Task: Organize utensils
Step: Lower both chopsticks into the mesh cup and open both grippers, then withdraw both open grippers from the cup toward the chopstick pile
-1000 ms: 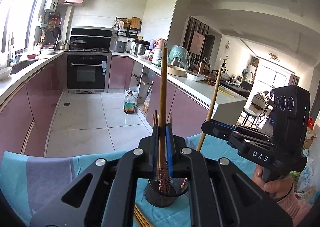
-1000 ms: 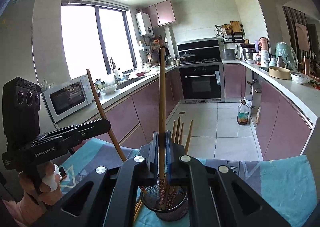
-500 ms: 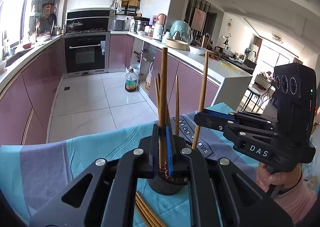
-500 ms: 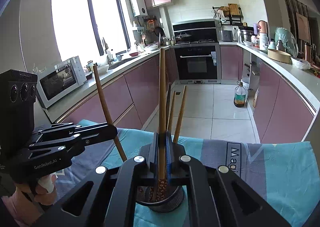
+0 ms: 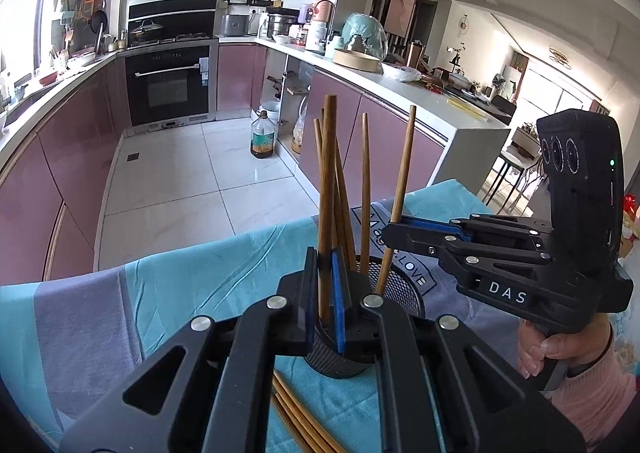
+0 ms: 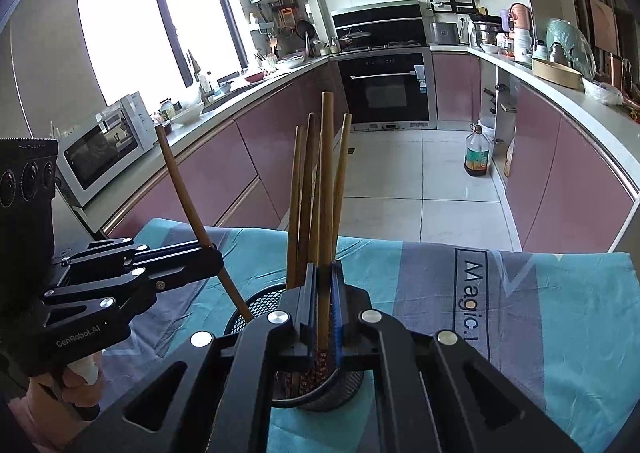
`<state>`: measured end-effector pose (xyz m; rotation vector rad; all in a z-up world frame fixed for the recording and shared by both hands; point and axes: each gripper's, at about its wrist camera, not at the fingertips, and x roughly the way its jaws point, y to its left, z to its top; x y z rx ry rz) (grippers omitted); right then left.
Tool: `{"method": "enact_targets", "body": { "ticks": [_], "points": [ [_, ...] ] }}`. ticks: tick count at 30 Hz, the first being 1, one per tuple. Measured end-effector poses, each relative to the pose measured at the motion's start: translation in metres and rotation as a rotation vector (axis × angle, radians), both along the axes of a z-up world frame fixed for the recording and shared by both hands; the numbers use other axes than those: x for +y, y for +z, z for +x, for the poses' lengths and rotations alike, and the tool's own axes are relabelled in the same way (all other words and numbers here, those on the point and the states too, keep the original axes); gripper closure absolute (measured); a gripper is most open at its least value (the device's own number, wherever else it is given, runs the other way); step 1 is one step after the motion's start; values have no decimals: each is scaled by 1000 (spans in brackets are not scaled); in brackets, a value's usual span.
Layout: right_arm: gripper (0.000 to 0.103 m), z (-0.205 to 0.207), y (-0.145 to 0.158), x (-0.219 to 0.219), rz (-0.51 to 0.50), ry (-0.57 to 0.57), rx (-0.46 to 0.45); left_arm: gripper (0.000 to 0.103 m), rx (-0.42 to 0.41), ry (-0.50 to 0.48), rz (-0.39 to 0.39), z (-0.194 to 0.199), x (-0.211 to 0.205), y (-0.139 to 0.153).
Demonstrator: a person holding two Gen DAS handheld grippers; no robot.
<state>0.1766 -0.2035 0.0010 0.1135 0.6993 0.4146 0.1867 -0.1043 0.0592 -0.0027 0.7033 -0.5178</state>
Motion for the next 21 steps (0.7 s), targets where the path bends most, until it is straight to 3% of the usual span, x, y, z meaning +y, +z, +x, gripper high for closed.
{"method": "enact_targets", "body": {
  "ticks": [10,13,15,21],
  "points": [
    [92,6,-4,-4,29,-29,5,91,17,34,-11,12,-3,-6],
    [83,4,-4,-8,40,-35,-7,90,16,40,-19,12,1,-9],
    [70,1,-4,-9,49,-41,-15,90,15,50,-19,11,3,-11],
    [65,-7,-5,-11,58,-42,-29,86,14,68,-20,13,8,-16]
  ]
}}
